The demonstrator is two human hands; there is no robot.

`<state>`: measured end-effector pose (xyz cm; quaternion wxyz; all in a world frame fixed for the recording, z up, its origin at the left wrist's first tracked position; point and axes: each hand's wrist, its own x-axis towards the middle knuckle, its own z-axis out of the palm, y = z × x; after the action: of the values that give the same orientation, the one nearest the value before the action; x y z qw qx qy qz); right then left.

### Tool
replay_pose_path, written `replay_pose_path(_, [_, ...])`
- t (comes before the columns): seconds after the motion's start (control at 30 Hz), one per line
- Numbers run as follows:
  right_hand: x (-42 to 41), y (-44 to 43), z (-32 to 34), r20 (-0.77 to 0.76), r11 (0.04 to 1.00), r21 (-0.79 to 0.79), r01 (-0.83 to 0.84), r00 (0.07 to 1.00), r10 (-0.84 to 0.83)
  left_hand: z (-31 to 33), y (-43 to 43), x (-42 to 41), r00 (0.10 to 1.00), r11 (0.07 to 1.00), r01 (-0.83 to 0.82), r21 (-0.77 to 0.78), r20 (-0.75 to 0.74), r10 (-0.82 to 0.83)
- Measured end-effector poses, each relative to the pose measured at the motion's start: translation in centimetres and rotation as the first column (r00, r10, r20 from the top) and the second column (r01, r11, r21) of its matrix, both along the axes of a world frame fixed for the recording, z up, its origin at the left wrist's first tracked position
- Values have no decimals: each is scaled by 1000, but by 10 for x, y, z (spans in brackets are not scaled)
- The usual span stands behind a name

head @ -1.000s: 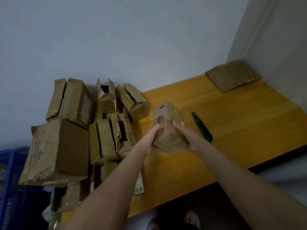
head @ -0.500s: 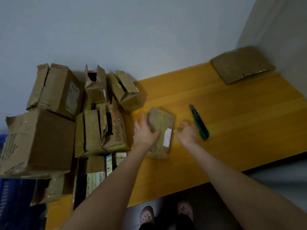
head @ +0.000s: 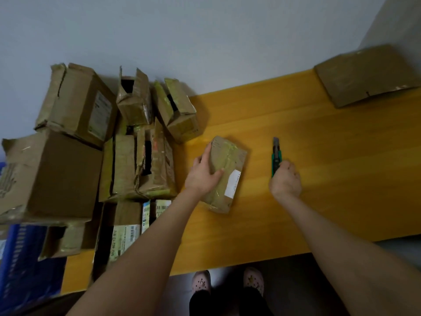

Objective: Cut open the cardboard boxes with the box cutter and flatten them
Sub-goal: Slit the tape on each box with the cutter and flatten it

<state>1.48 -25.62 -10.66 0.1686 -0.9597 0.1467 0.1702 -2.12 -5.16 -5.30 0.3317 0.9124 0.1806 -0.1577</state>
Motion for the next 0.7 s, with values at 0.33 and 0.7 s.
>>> replay_pose_path(0.33, [-14, 36, 15, -342, 523, 709, 473, 879, -332, 1, 11, -22, 952, 884, -299, -360, -182, 247])
replay_pose_path(0.7, [-44, 82, 43, -86, 803, 587, 102, 994, -63, 15, 23, -27, 954, 888, -242, -392, -261, 144])
